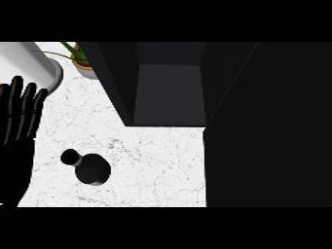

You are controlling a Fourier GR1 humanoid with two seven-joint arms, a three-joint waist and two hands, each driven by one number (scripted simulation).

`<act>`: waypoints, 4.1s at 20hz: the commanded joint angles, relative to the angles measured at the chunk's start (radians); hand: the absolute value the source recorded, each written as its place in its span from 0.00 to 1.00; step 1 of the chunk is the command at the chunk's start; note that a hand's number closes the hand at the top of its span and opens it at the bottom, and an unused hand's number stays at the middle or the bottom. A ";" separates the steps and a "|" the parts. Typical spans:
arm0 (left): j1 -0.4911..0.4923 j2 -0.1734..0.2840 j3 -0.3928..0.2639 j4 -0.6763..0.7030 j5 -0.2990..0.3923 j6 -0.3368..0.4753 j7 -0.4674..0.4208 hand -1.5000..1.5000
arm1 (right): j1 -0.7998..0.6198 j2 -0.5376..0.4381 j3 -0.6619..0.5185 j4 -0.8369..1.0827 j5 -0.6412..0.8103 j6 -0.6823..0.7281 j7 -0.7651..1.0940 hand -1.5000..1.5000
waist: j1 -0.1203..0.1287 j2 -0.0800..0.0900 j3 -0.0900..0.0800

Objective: Pick up the wine, place it into the cabinet and close the cabinet

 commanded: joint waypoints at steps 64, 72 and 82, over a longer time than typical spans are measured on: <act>0.122 0.081 0.139 0.131 0.318 -0.230 0.177 0.00 | 0.022 0.011 -0.004 -0.261 -0.231 0.207 0.398 0.00 | 0.007 -0.004 0.042; 0.129 0.093 0.189 0.289 0.303 -0.296 0.087 0.00 | 0.093 0.060 0.036 -0.260 -0.186 0.219 0.329 0.00 | 0.005 -0.004 0.042; 0.149 0.092 0.196 0.574 0.165 -0.396 -0.210 0.00 | 0.050 0.037 0.010 -0.348 -0.239 0.195 0.448 0.00 | 0.005 -0.004 0.042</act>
